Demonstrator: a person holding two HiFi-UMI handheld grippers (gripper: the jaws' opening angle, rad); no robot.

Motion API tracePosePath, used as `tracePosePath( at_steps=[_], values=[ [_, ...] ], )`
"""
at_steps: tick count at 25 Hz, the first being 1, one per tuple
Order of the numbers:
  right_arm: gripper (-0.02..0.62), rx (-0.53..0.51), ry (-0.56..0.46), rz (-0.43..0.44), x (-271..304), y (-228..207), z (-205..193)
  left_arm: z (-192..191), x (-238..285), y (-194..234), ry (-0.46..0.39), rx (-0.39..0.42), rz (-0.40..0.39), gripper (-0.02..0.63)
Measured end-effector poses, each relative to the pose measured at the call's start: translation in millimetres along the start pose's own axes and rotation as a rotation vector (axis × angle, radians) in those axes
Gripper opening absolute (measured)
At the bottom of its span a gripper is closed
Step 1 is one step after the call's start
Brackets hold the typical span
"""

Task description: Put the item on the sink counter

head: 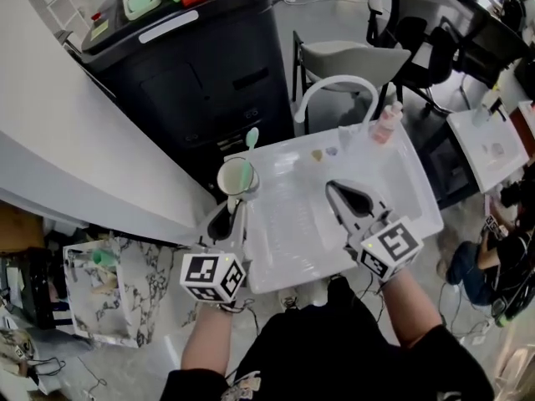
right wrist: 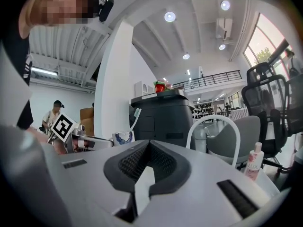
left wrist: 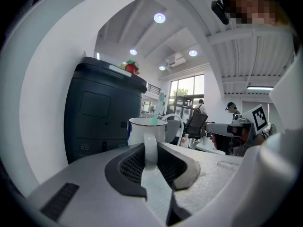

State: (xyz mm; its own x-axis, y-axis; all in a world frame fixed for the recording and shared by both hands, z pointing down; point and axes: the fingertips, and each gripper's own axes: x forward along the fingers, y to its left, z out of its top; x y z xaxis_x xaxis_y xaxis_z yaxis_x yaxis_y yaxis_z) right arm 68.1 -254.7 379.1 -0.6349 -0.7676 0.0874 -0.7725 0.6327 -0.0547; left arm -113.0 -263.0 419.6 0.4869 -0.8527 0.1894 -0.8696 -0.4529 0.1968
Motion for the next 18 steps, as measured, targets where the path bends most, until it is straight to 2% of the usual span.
tracePosePath(
  at_steps=[18],
  values=[
    [-0.002, 0.044, 0.029, 0.158, 35.9, -58.1, -24.5, -34.0, 70.8, -9.8, 0.008, 0.008, 0.114, 0.061]
  ],
)
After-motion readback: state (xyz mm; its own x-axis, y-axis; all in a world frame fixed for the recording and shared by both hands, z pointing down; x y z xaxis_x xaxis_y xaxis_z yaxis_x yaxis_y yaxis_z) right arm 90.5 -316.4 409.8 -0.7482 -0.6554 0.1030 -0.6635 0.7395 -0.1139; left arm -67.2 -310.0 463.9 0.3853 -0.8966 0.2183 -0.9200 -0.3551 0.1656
